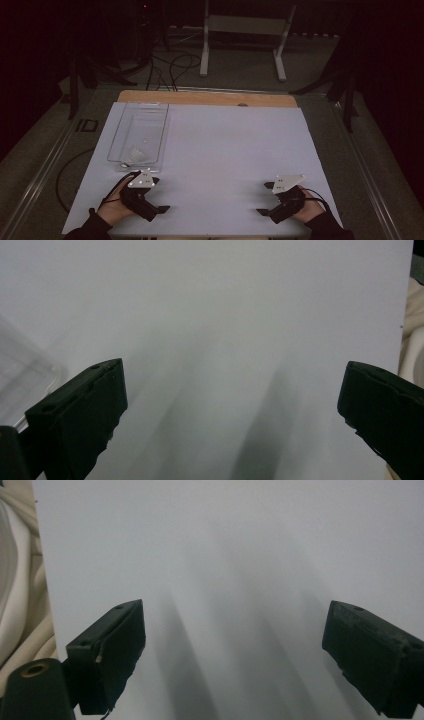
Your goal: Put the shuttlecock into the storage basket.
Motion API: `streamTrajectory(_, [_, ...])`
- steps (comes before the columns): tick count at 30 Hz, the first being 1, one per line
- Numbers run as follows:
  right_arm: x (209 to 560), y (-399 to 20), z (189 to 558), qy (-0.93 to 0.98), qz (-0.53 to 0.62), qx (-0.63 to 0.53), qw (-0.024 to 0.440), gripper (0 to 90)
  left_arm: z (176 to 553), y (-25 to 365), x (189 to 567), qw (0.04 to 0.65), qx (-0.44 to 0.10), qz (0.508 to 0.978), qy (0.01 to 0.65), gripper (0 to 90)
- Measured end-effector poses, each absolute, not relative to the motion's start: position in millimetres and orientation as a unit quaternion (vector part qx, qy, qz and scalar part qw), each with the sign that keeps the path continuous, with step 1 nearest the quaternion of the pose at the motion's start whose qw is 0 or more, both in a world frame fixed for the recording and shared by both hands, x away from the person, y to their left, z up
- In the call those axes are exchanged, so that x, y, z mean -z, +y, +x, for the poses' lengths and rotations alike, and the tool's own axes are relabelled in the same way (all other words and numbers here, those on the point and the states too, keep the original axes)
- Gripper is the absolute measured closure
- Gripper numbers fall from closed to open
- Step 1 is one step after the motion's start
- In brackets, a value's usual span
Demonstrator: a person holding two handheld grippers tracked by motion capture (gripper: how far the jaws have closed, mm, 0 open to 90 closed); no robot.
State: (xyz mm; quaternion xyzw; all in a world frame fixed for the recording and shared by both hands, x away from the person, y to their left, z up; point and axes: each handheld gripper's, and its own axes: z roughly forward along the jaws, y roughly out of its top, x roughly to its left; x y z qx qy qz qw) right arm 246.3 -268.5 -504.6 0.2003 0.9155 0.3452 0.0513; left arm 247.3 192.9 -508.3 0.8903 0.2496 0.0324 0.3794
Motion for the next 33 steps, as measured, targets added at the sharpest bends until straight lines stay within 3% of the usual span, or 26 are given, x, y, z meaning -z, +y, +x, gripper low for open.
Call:
streamTrajectory(12, [505,-269,246,0.910,0.207,-0.351,0.076,10.2,241,207,515,0.385,-0.057,0.877,0.282,0.3])
streamTrajectory(21, [504,-269,247,0.906,0.209,-0.357,0.086,10.2,241,208,514,0.404,-0.106,0.850,0.322,0.4])
streamTrajectory(33, [506,-267,246,0.907,0.207,-0.357,0.081,10.2,241,206,516,0.404,-0.107,0.849,0.324,0.3])
